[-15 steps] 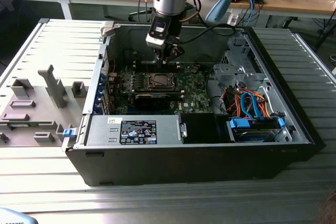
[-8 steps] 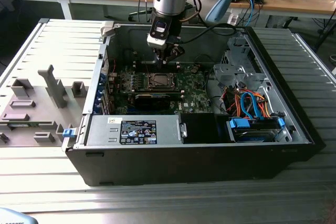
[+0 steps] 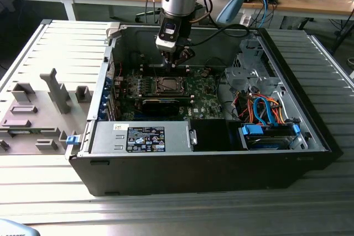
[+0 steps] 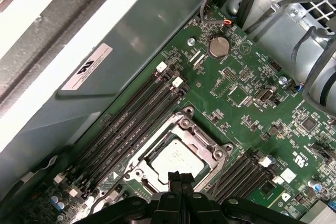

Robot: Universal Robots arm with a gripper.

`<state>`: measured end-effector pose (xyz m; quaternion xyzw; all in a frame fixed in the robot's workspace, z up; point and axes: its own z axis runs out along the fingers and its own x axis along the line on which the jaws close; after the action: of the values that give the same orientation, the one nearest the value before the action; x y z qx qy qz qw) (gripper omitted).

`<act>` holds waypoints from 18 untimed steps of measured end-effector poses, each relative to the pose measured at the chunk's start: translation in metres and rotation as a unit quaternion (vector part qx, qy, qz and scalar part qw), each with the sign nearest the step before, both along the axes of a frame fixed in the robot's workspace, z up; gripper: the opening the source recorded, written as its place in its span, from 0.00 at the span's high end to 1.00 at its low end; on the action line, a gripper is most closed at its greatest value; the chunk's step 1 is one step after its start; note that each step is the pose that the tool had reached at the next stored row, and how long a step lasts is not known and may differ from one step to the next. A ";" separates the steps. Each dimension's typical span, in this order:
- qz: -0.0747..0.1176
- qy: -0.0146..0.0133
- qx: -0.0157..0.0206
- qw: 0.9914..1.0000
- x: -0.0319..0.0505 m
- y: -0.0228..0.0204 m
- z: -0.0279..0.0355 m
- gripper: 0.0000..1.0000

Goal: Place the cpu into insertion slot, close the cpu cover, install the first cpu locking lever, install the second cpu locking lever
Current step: 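Install the first cpu locking lever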

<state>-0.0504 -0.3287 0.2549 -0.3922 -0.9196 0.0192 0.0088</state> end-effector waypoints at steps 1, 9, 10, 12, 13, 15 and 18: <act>0.002 0.000 0.000 1.000 0.0000 0.0000 0.0000 0.89; 0.019 0.000 0.000 1.000 0.0000 0.0000 0.0000 0.89; 0.020 0.000 0.000 1.000 0.0000 0.0000 0.0000 0.89; 0.023 0.000 0.000 1.000 0.0000 0.0000 0.0000 0.89; 0.025 0.000 0.000 1.000 0.0000 0.0000 0.0000 0.89; 0.028 0.000 0.000 1.000 0.0000 0.0000 0.0000 0.89; 0.032 0.000 0.000 0.999 0.0000 0.0000 0.0000 0.89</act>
<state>-0.0504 -0.3287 0.2549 -0.3622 -0.9319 0.0195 0.0082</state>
